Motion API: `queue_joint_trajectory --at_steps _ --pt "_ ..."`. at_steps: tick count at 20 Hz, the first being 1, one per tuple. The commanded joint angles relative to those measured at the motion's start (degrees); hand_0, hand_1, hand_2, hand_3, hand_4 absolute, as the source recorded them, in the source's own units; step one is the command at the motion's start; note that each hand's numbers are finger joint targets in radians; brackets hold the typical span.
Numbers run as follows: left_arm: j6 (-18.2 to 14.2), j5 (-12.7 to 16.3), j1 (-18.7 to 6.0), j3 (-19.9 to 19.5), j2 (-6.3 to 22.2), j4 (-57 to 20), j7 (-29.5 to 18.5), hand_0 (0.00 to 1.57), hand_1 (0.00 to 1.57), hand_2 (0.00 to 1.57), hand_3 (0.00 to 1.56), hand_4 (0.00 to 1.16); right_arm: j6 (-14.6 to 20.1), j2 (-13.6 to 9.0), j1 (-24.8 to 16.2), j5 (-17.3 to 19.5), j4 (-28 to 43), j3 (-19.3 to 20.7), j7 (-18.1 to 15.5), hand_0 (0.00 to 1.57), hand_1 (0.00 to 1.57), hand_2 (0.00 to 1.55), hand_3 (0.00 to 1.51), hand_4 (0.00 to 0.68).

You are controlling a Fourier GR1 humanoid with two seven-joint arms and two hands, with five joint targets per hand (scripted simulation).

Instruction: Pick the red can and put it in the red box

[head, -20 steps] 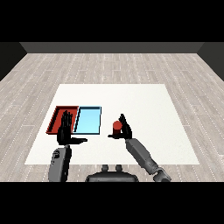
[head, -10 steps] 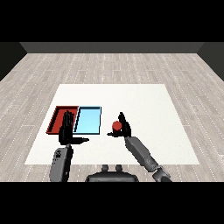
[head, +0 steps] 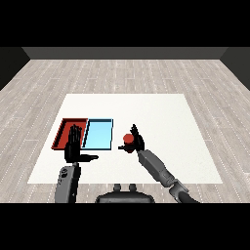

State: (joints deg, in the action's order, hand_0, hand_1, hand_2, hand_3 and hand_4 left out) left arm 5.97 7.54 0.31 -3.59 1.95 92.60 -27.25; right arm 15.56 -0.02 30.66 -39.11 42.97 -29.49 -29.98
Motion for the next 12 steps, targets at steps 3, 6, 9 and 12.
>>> queue_joint_trajectory --at_steps 3,6,9,12 --pt "-0.88 -1.66 -1.44 -0.06 -0.55 -4.56 -2.42 0.0 0.0 0.0 0.0 0.0 4.64 0.02 5.13 -3.76 -7.22 -2.28 -2.93 1.52 1.52 1.5 1.46 0.493" --pt "-2.15 -1.91 -0.79 1.25 -1.84 -1.76 -0.85 0.0 0.0 0.0 0.0 0.0 6.2 0.02 2.72 1.7 -7.73 -2.1 -0.96 1.53 1.53 1.48 1.43 0.573" --pt "-2.06 -1.59 3.71 2.5 -1.29 7.19 2.87 0.0 0.0 0.0 0.0 0.0 12.16 0.02 6.84 -1.95 -6.15 -6.02 2.32 1.54 1.54 1.47 1.42 0.575" --pt "0.68 0.78 -1.24 -1.17 0.67 -1.7 -0.88 0.0 0.0 0.0 0.0 0.0 16.48 0.02 2.91 3.08 0.85 -7.65 7.35 1.53 1.53 1.47 1.42 0.551"
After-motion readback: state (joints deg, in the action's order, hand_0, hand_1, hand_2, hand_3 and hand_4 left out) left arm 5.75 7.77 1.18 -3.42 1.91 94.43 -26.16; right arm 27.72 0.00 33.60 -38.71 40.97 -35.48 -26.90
